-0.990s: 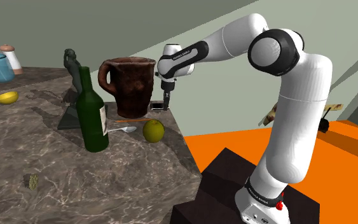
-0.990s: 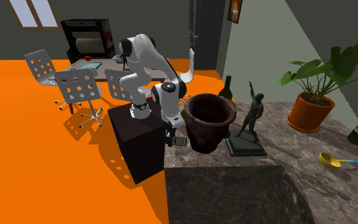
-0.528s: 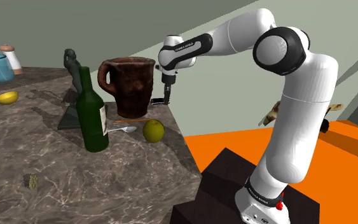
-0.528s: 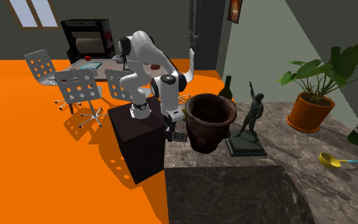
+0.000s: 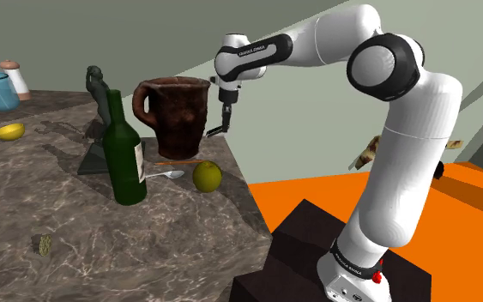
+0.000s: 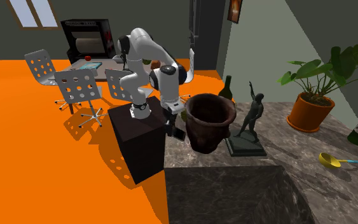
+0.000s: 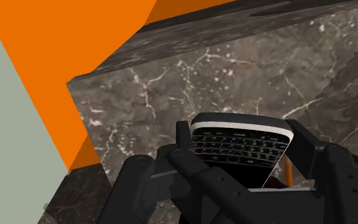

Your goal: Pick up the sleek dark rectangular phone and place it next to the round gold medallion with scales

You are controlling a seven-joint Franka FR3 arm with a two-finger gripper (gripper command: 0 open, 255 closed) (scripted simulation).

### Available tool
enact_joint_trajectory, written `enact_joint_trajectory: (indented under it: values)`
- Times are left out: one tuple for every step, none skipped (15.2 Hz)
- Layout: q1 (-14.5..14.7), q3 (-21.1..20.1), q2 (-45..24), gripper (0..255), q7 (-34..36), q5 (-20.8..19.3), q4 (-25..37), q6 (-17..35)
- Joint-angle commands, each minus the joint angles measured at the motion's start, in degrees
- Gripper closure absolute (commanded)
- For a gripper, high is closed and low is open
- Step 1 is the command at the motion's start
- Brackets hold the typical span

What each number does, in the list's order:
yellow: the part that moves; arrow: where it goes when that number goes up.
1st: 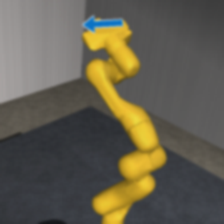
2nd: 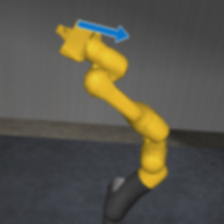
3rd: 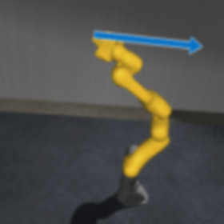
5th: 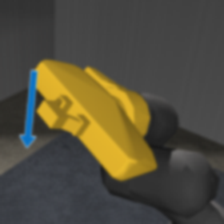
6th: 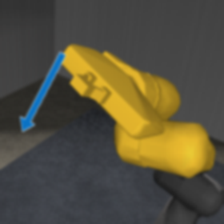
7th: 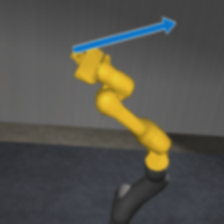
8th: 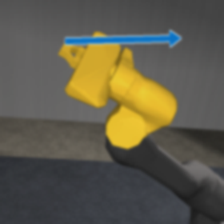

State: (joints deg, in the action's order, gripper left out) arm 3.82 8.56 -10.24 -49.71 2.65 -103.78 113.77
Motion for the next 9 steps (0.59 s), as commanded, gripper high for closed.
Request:
enact_joint_trajectory:
  values:
    - [-0.04,0.05,0.51,255,0.0,-0.1,0.97,-1.48]
    - [0.74,-0.46,0.89,255,1.32,-0.24,0.47,-1.33]
    - [1.52,-0.97,1.22,255,2.64,-0.37,0.05,-1.19]
    - [2.27,-1.51,1.5,255,3.97,-0.5,-0.31,-1.07]
    - [3.04,-2.03,1.72,255,5.29,-0.61,-0.6,-0.97]
    - [3.8,-2.57,1.89,255,6.61,-0.71,-0.82,-0.89]
    - [4.56,-3.1,2.01,255,7.94,-0.8,-0.98,-0.83]
    - [5.33,-3.63,2.08,255,9.25,-0.89,-1.06,-0.78]
    - [6.09,-4.16,2.09,255,10.57,-0.97,-1.08,-0.75]
